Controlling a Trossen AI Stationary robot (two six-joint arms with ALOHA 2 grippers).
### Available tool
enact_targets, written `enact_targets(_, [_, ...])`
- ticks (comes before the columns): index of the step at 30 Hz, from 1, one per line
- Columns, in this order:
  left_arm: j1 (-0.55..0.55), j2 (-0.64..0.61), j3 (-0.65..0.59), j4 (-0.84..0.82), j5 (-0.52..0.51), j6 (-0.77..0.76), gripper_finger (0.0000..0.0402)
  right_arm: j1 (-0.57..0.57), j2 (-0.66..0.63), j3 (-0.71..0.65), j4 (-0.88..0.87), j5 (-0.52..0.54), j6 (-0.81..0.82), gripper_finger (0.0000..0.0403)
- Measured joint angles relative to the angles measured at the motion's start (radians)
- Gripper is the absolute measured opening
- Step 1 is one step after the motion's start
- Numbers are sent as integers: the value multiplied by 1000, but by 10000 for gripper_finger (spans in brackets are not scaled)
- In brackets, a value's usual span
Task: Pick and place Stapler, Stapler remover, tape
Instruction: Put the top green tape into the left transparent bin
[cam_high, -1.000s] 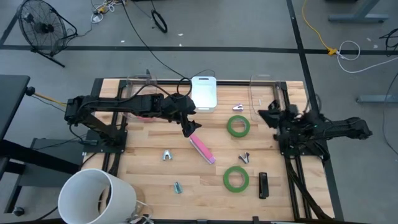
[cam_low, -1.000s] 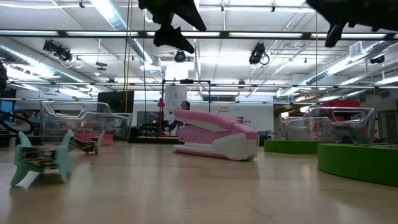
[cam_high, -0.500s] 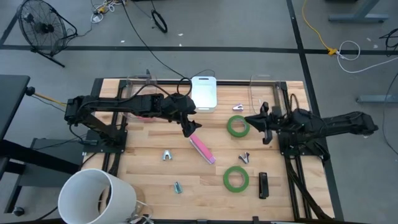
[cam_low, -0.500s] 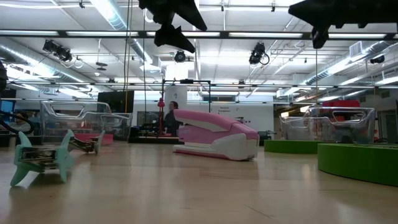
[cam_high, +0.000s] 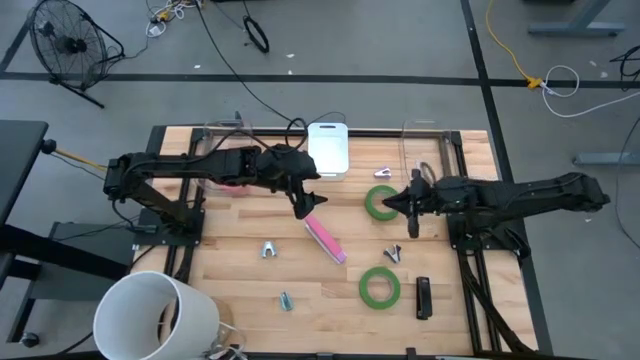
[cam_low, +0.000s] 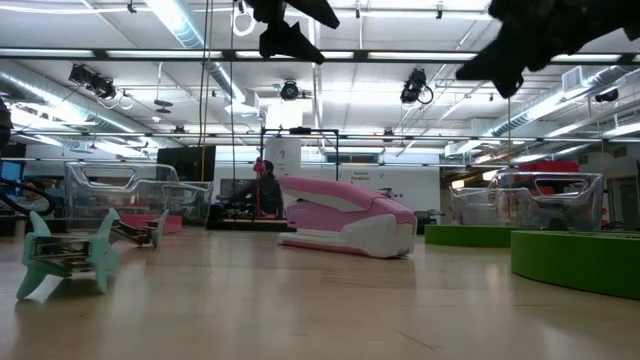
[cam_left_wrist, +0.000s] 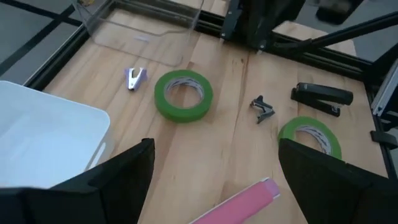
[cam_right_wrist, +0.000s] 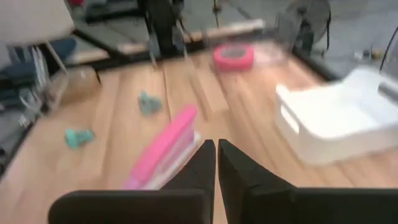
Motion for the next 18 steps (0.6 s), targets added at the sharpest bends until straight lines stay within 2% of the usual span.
enact_targets(3, [0,0,0,0,0,1,342,0,60,0,-55,-9,12,37])
enact_targets(6, [0,0,0,0,0,1,342,-8,123,0,-105,-21,42,70])
enact_targets(14, [0,0,0,0,0,1,342,-43,262,0,-122,-31,64,207])
enact_targets(18, [0,0,0,0,0,5,342,-79,324,0,-122,-83,56,265])
